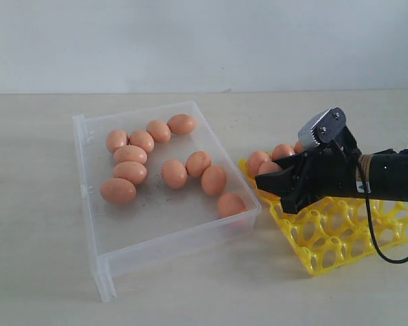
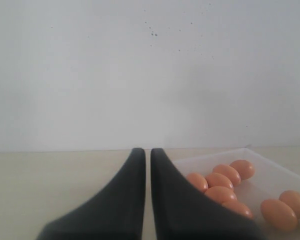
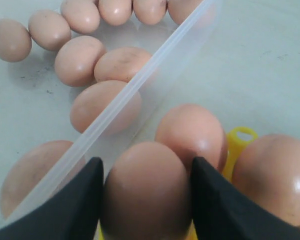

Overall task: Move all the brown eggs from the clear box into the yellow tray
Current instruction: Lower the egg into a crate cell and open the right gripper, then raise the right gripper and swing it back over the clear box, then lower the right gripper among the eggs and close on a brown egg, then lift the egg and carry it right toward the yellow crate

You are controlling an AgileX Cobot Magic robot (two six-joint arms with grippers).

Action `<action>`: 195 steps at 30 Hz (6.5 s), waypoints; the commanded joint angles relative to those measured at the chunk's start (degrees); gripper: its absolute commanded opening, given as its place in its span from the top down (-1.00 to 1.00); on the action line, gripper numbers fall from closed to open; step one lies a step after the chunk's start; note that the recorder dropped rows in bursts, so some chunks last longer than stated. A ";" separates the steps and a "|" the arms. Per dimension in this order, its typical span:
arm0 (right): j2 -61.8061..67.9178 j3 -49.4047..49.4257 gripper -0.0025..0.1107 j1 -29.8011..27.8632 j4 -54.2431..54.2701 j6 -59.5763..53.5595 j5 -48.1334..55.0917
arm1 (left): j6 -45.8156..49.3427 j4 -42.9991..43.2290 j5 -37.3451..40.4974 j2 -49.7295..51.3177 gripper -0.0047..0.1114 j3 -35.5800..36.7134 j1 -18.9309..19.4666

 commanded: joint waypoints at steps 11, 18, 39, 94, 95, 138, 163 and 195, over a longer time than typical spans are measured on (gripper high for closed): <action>-0.14 -0.25 0.65 -0.20 -1.38 0.33 -0.20 | 0.26 -0.26 -0.90 0.23 0.85 -0.13 -0.16; -0.14 -0.25 0.08 -0.20 -0.54 0.55 -0.20 | 0.26 -0.26 -0.90 0.23 0.85 -0.13 -0.16; -6.04 -0.03 0.07 -0.20 -1.07 4.84 2.68 | 0.26 -0.26 -0.90 0.23 0.85 -0.13 -0.16; -6.65 -37.31 0.96 42.44 65.12 -67.27 94.07 | 0.26 -0.26 -0.90 0.23 0.85 -0.13 -0.16; -6.13 -37.90 0.96 42.44 65.12 -65.37 92.65 | 0.26 -0.26 -0.90 0.23 0.85 -0.13 -0.16; 26.17 -79.53 0.00 27.82 75.41 -38.05 110.76 | 0.26 -0.26 -0.90 0.23 0.85 -0.13 -0.16; 27.08 -81.27 0.00 29.01 78.54 -27.32 114.12 | 0.26 -0.26 -0.90 0.23 0.85 -0.13 -0.16; 28.91 -81.27 0.96 32.80 74.98 -38.28 81.11 | 0.26 -0.26 -0.90 0.23 0.85 -0.13 -0.16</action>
